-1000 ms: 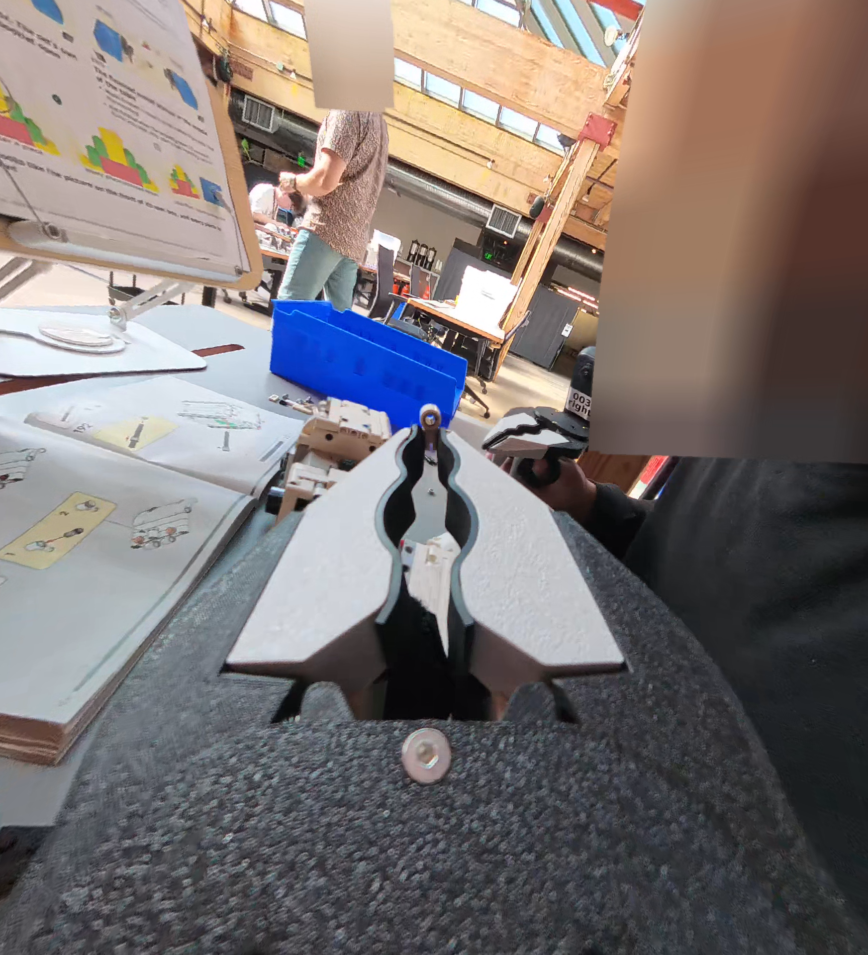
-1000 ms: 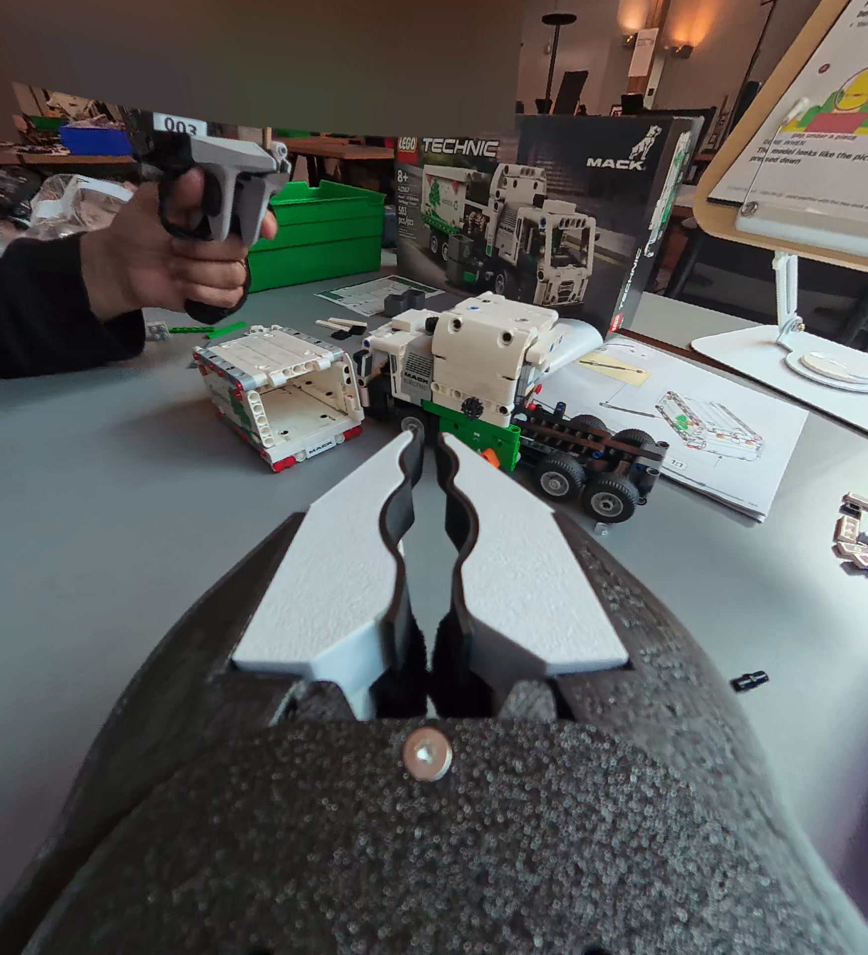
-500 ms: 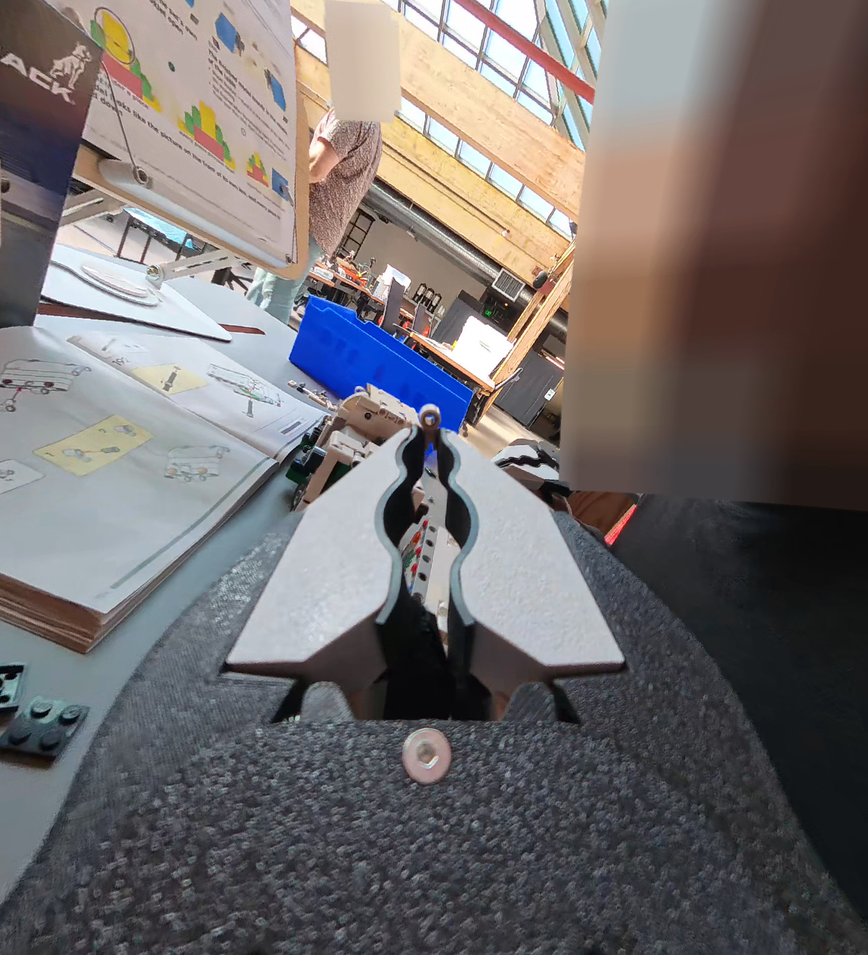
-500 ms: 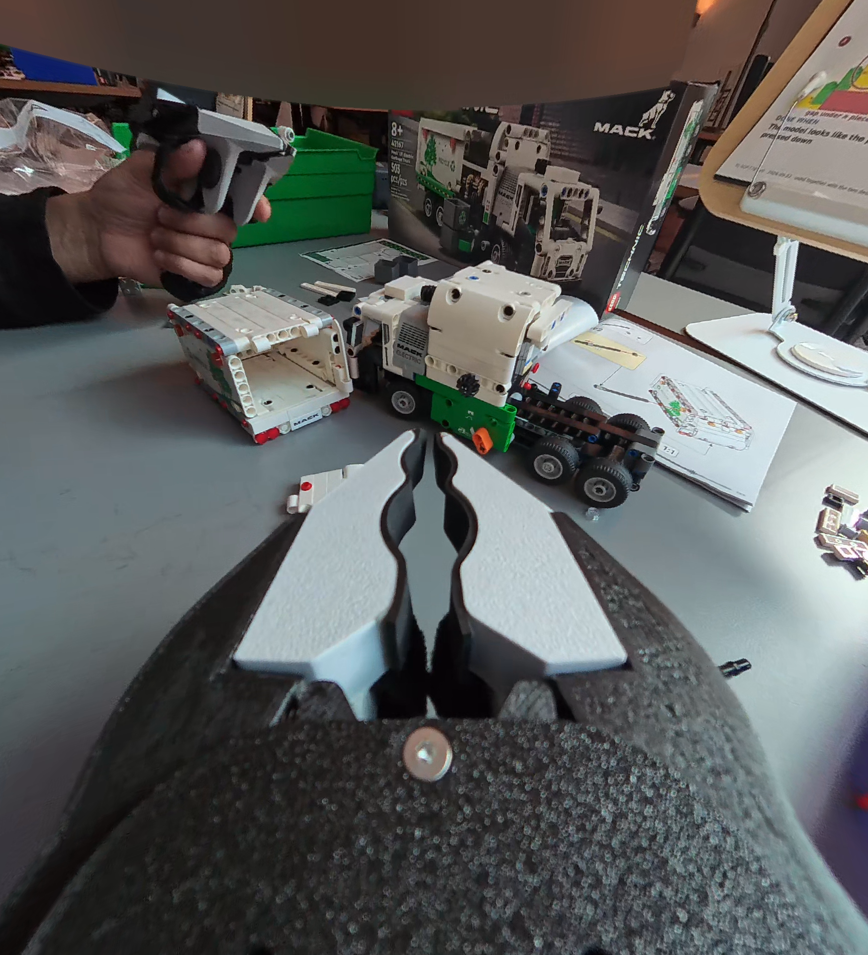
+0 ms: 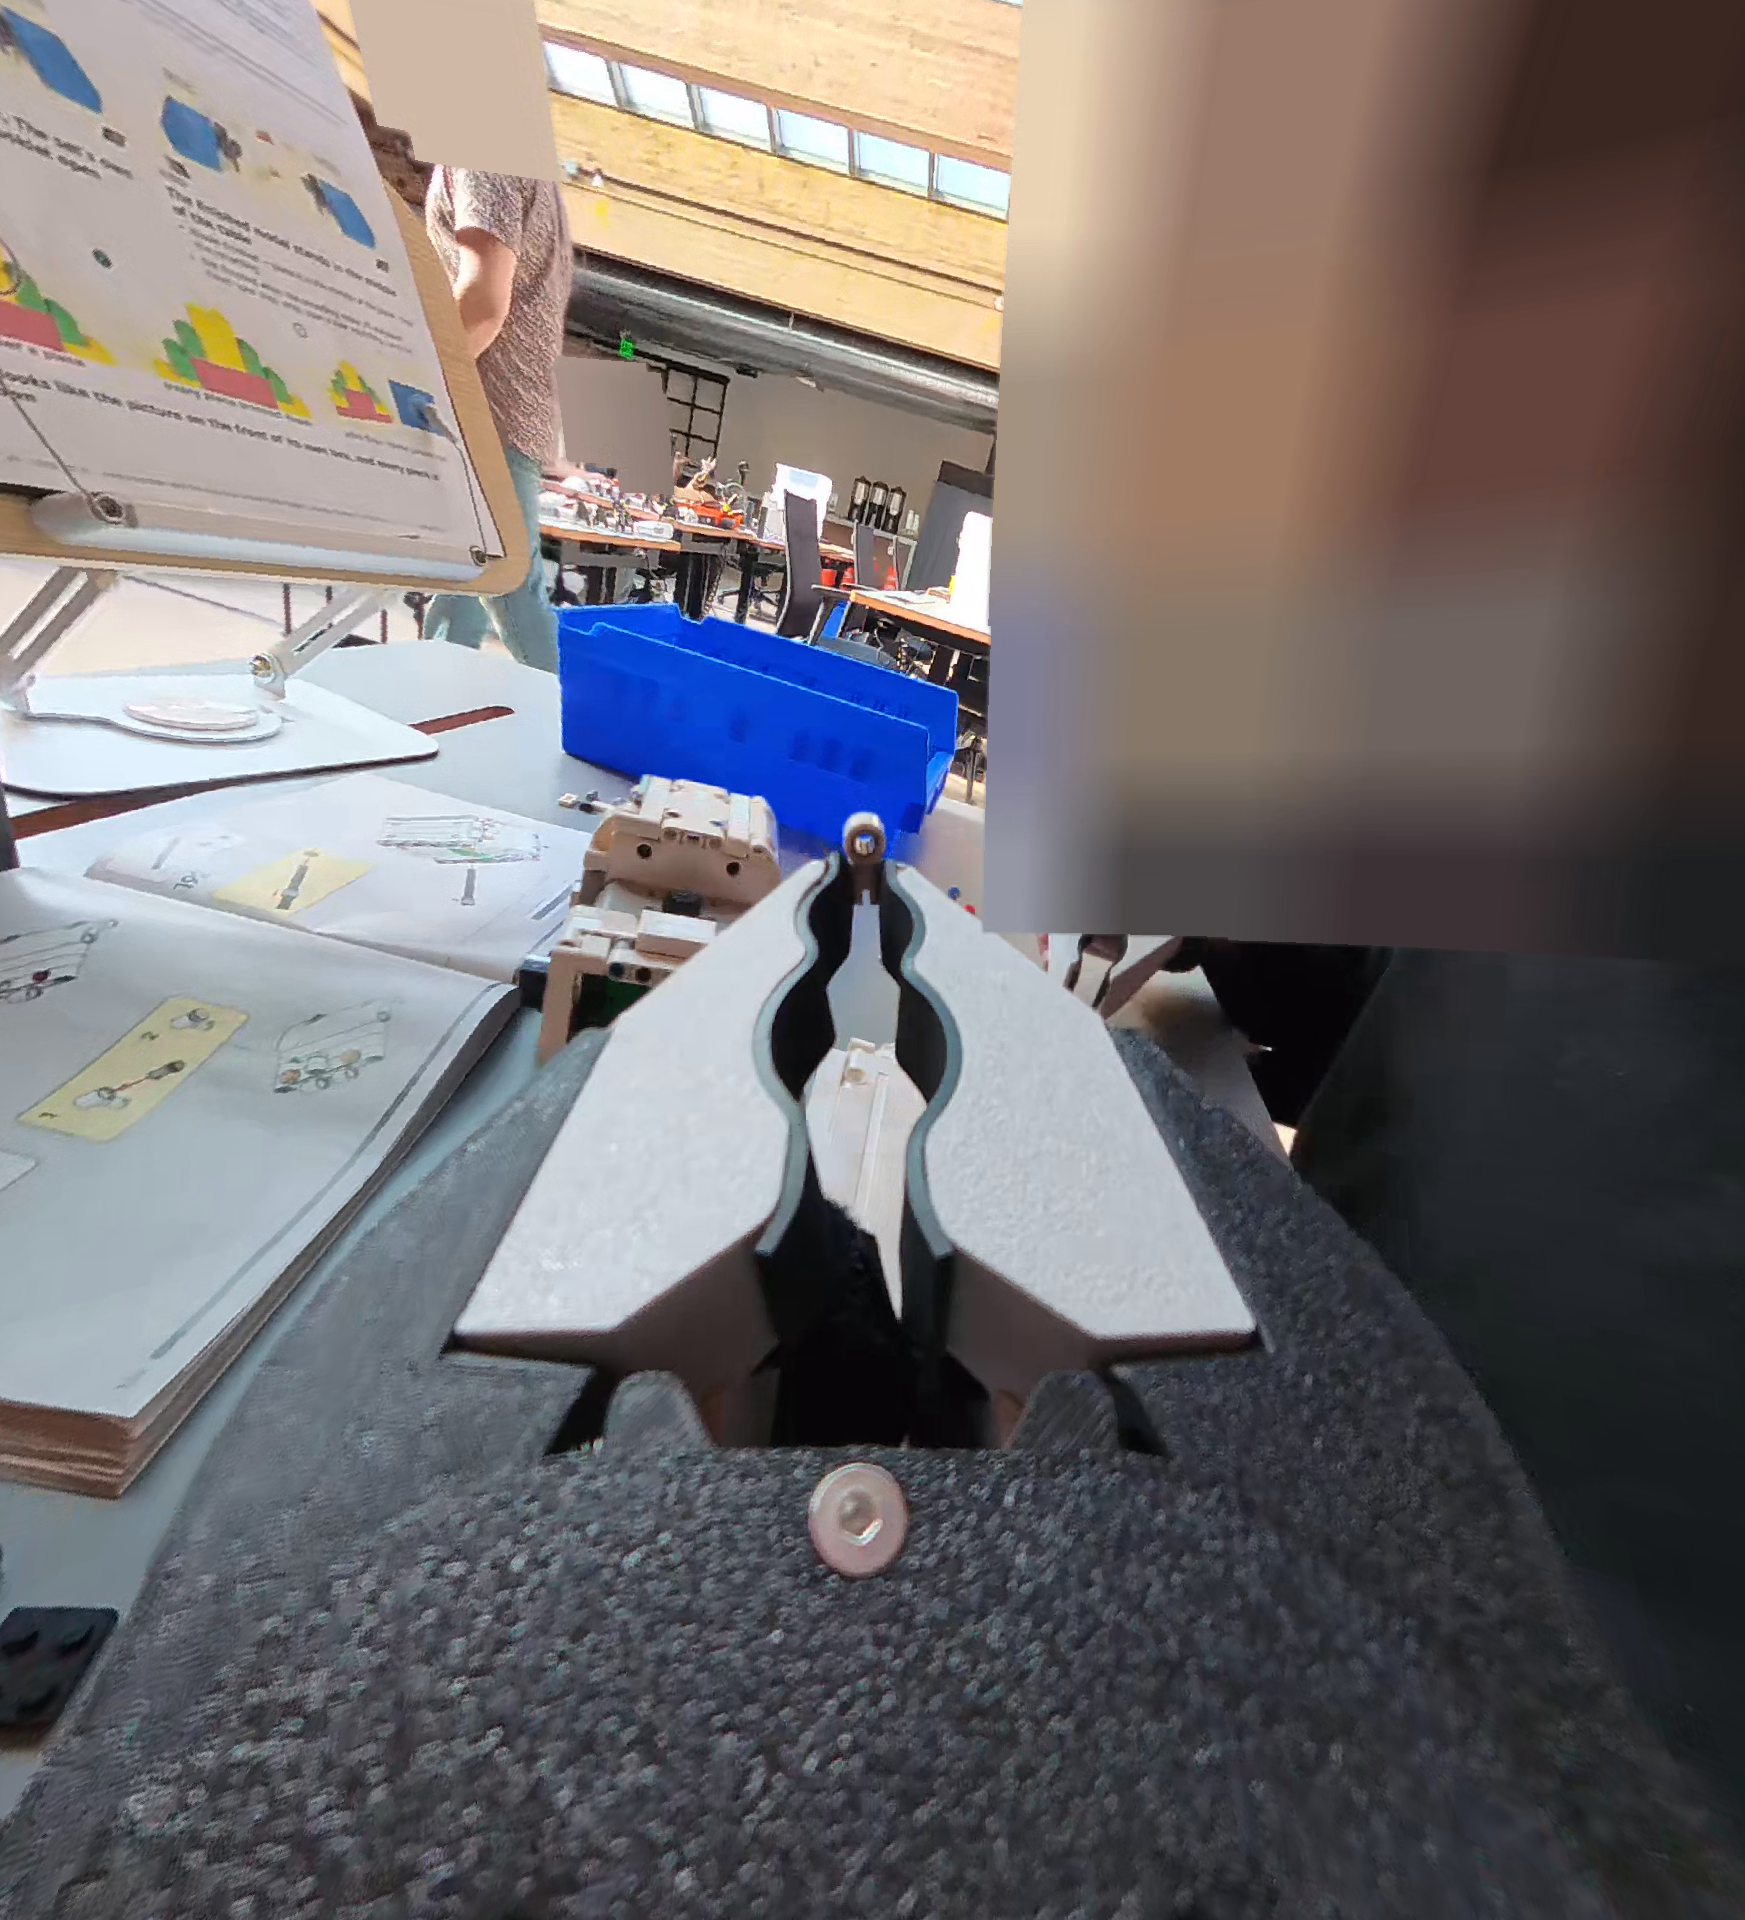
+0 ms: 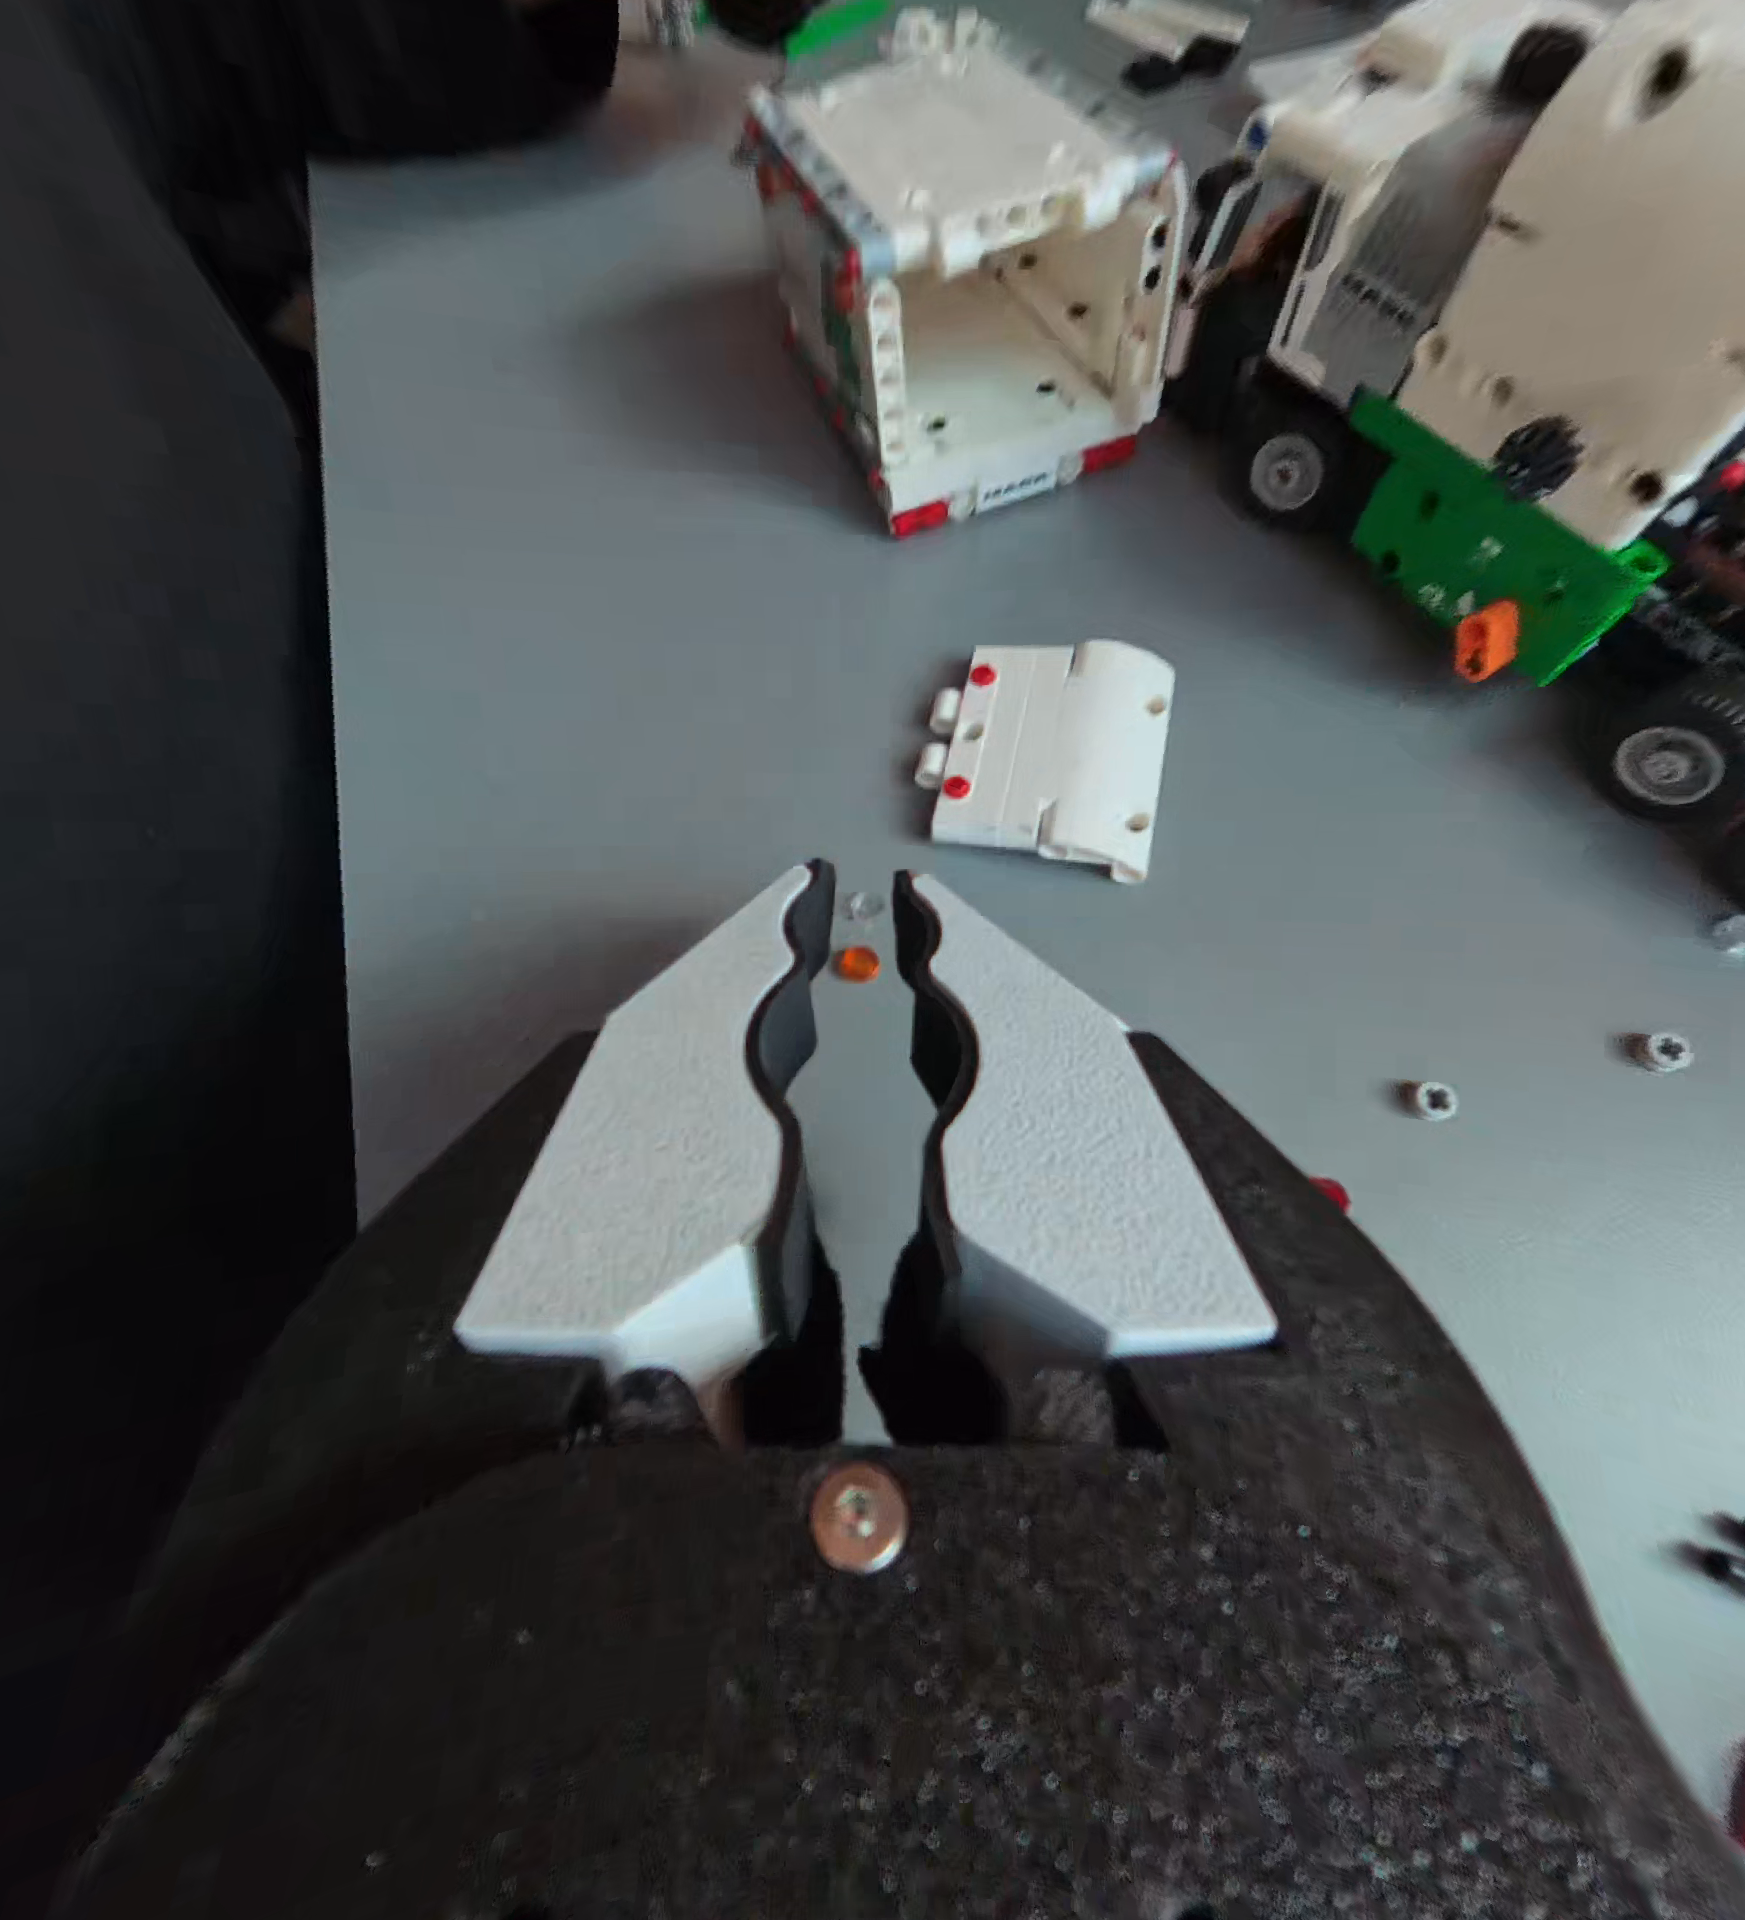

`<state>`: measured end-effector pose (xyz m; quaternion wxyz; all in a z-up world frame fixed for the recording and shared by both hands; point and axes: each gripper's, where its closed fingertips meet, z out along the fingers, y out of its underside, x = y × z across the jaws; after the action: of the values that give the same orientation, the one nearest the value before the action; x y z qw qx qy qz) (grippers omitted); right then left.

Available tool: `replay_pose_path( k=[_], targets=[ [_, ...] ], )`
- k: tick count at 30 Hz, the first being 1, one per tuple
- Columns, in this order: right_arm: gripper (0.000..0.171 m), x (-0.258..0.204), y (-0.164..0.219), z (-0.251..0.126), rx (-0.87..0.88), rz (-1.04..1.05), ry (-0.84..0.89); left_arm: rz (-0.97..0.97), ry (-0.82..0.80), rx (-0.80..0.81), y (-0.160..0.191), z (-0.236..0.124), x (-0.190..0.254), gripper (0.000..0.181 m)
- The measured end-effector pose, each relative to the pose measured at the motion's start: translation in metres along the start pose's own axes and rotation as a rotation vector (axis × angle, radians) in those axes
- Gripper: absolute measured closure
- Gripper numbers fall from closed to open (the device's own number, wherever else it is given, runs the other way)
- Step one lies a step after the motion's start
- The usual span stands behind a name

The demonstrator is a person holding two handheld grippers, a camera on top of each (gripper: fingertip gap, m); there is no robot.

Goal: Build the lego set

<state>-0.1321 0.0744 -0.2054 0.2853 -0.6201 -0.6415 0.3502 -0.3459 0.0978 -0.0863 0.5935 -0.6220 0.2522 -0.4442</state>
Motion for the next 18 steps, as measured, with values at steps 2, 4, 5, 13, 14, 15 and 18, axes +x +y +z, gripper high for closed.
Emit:
replay_pose_path(
  k=[2,4,5,13,14,15,18],
  targets=[
    [0.162,0.0,0.007,0.008,-0.054,-0.027,0.04,0.018,0.007,-0.015,0.003,0.003,0.004,0.179],
    [0.162,0.002,0.013,0.015,-0.099,-0.024,0.06,0.027,0.01,-0.027,0.006,0.006,0.007,0.179],
    [0.162,0.002,0.017,0.018,-0.128,-0.032,0.072,0.031,0.013,-0.03,0.007,0.006,0.008,0.179],
    [0.164,0.001,0.019,0.026,-0.166,-0.078,0.108,0.059,0.045,-0.055,0.012,0.013,0.023,0.179],
    [0.165,0.002,0.018,0.027,-0.163,-0.079,0.111,0.066,0.048,-0.059,0.013,0.014,0.025,0.179],
    [0.165,0.002,0.018,0.028,-0.16,-0.077,0.111,0.072,0.053,-0.065,0.015,0.015,0.027,0.179],
    [0.165,0.002,0.02,0.026,-0.17,-0.078,0.115,0.094,0.067,-0.077,0.018,0.018,0.034,0.179]
  ],
)
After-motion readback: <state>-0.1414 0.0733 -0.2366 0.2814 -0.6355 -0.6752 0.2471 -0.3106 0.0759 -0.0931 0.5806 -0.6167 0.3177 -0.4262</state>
